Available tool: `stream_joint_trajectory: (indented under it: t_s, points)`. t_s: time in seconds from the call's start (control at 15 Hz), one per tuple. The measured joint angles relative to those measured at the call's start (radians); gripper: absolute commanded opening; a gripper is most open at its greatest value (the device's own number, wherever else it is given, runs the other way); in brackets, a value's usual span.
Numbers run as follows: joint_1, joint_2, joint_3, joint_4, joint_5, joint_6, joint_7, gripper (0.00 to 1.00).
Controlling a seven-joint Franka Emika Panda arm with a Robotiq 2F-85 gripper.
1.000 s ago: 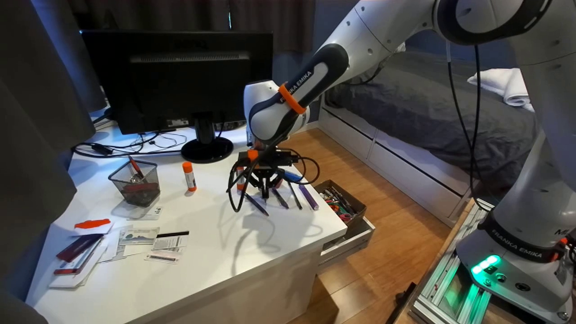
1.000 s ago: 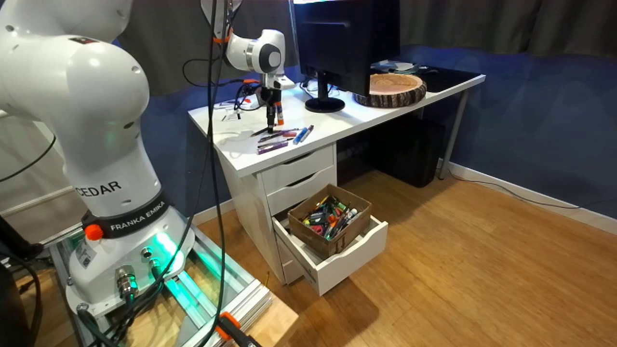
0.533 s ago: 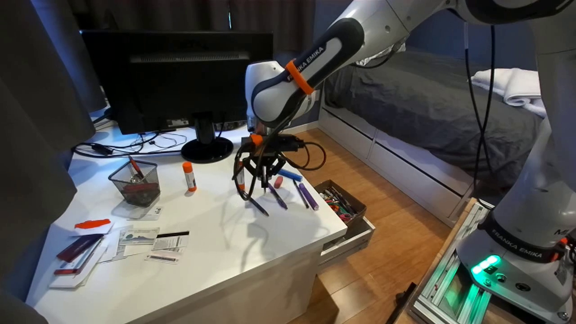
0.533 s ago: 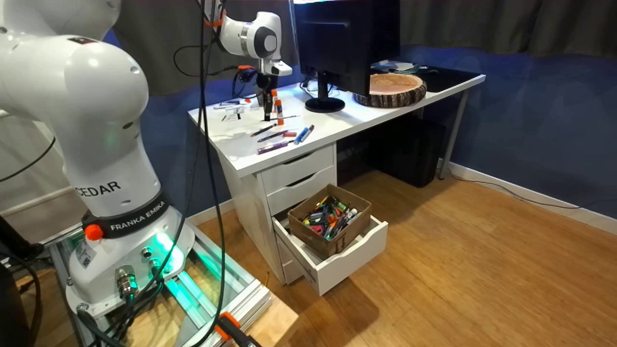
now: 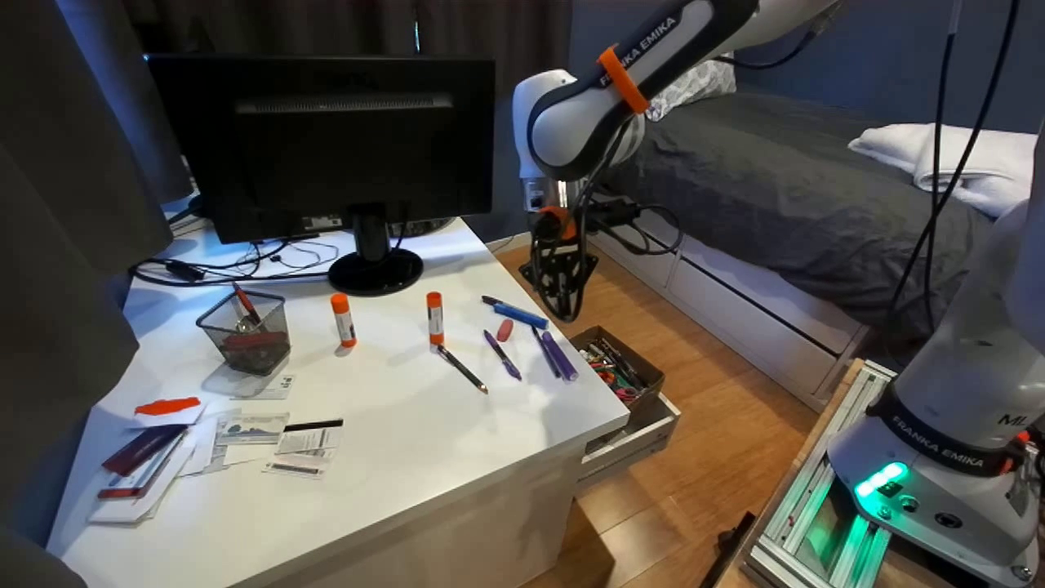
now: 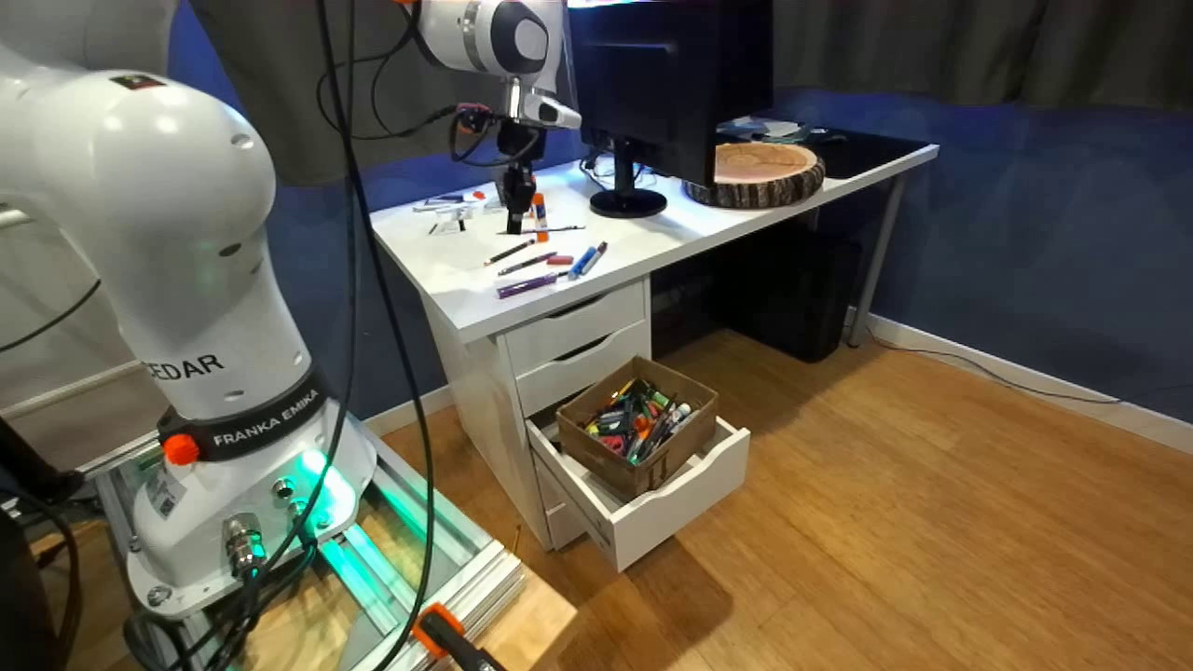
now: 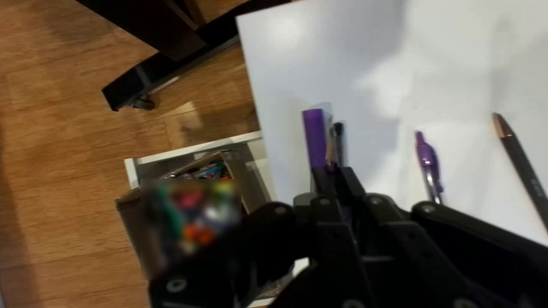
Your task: Pick up the second pencil from the left on the table and put it in the cardboard box
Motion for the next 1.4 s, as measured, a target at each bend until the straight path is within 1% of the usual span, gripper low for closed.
stream_joint_trajectory:
  t_s: [0.27,0.4,0.53,0.67,0.93,1.0,1.13,1.33,1.4]
  points:
    - [-0.055,-0.127,-0.042,-0.122,-0.052,-0.054,-0.021,0.02]
    - [-0.080,-0.151,-0.061,-0.168,-0.076,-0.053,-0.007,0.02]
    - [-0.104,-0.147,-0.081,-0.207,-0.101,-0.035,0.022,0.02]
    - [-0.119,-0.123,-0.101,-0.245,-0.150,0.018,0.077,0.02]
    - [-0.121,-0.012,-0.146,-0.293,-0.309,0.178,0.223,0.02]
    - [-0.118,0.025,-0.158,-0.296,-0.348,0.231,0.259,0.09]
    - [-0.107,0.096,-0.185,-0.293,-0.405,0.319,0.326,0.09]
    - [-0.099,0.137,-0.195,-0.278,-0.415,0.342,0.348,0.09]
    - [-0.098,0.137,-0.195,-0.275,-0.415,0.342,0.348,0.02]
